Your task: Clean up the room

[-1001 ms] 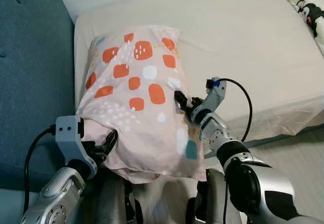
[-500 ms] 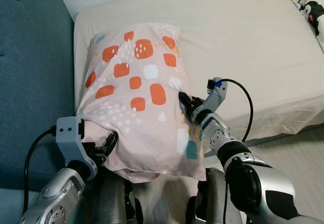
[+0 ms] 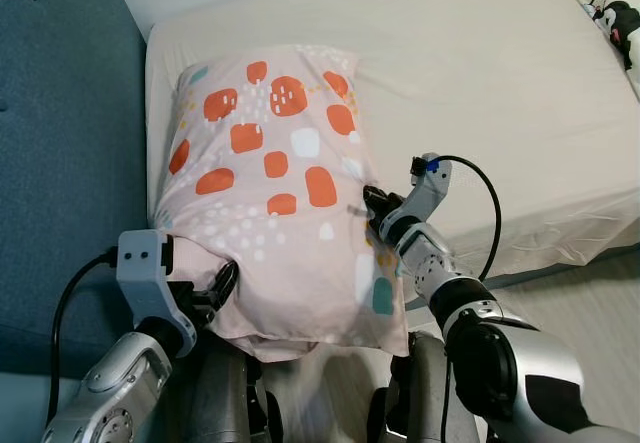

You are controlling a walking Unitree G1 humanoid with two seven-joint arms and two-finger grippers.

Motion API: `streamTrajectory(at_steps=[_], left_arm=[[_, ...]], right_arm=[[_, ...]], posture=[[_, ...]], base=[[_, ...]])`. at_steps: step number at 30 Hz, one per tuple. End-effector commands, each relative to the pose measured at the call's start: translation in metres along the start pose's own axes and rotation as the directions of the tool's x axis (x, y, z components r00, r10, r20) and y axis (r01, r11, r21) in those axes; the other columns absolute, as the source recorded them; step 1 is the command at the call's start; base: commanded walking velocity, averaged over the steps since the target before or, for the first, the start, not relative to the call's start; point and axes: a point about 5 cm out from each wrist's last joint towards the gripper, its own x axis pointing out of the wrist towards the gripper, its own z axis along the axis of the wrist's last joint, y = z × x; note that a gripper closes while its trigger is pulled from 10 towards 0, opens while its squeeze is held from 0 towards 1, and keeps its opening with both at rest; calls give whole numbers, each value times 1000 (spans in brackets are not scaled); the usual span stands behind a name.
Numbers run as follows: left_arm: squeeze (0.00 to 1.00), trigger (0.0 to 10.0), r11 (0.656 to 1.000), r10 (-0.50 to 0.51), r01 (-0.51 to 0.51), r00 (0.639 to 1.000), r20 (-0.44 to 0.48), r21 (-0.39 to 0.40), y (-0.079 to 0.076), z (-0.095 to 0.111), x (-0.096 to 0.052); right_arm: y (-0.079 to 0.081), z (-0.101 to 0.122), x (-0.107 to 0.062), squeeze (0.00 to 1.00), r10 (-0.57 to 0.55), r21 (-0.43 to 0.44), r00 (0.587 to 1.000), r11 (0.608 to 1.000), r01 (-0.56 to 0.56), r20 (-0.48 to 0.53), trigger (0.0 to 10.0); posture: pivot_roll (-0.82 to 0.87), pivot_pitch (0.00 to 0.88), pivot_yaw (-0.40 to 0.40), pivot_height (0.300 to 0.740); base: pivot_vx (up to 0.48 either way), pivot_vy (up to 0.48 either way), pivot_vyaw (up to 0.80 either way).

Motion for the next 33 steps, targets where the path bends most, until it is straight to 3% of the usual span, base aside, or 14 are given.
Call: streamTrajectory(at_steps=[1, 6, 8, 9, 11, 12, 18, 23, 25, 27, 29, 30, 31, 33], left_arm=[[0, 10000, 1000, -4, 4, 1000, -7, 17, -7, -4, 6], [0, 10000, 999, -23, 22, 999, 39, 24, -24, 1, 22], [0, 10000, 999, -31, 30, 996, 87, 16, -37, 8, 32], [0, 10000, 999, -31, 30, 996, 87, 16, -37, 8, 32], [0, 10000, 999, -30, 26, 989, 145, 24, -50, 19, 41], [0, 10000, 999, -12, 2, 978, 209, 48, -55, 32, 48], [0, 10000, 990, 59, -97, 946, 318, 106, -48, 57, 59], [0, 10000, 983, 83, -134, 931, 356, 122, -44, 66, 63], [0, 10000, 958, 146, -242, 874, 463, 155, -28, 93, 70], [0, 10000, 958, 146, -242, 874, 463, 155, -28, 93, 70], [0, 10000, 907, 209, -380, 783, 586, 184, -8, 126, 72], [0, 10000, 907, 209, -380, 783, 586, 184, -8, 126, 72], [0, 10000, 883, 225, -428, 745, 628, 191, -2, 137, 71], [0, 10000, 883, 225, -428, 745, 628, 191, -2, 137, 71]], right_arm=[[12, 2, 5, 0, 28, 12, 1000, 1000, -28, -3, 0], [46, 15, 15, 0, 158, -2, 987, 987, -158, 31, 0], [74, 22, 20, 0, 272, -23, 961, 962, -271, 49, 0], [74, 22, 20, 0, 272, -23, 961, 962, -271, 49, 0], [108, 28, 22, 0, 404, -61, 913, 914, -401, 63, 0], [135, 32, 22, 0, 497, -95, 864, 866, -490, 78, 0], [164, 42, 21, 0, 569, -133, 814, 821, -555, 118, 0], [170, 46, 20, 0, 583, -144, 802, 812, -566, 131, 0], [185, 56, 19, 0, 616, -171, 770, 787, -593, 165, 0], [185, 56, 19, 0, 616, -171, 770, 787, -593, 165, 0], [200, 69, 16, 0, 650, -209, 733, 759, -617, 200, 0], [200, 69, 16, 0, 650, -209, 733, 759, -617, 200, 0], [205, 74, 15, 0, 662, -222, 719, 749, -624, 211, 0], [205, 74, 15, 0, 662, -222, 719, 749, -624, 211, 0]], posture=[[247, 410, 30, 581], [232, 405, 24, 581], [223, 403, 23, 581], [223, 403, 23, 581], [218, 402, 23, 581], [214, 399, 24, 581], [210, 398, 23, 581], [209, 396, 21, 581], [203, 400, 18, 581], [203, 400, 18, 581], [201, 397, 18, 581], [201, 397, 18, 581], [201, 397, 18, 581], [201, 397, 18, 581]], base=[[0, 0, 0], [0, 0, 0], [0, 0, 0], [0, 0, 0], [0, 0, 0], [0, 0, 0], [0, 0, 0], [0, 0, 0], [0, 0, 0], [0, 0, 0], [0, 0, 0], [0, 0, 0], [0, 0, 0], [0, 0, 0]])
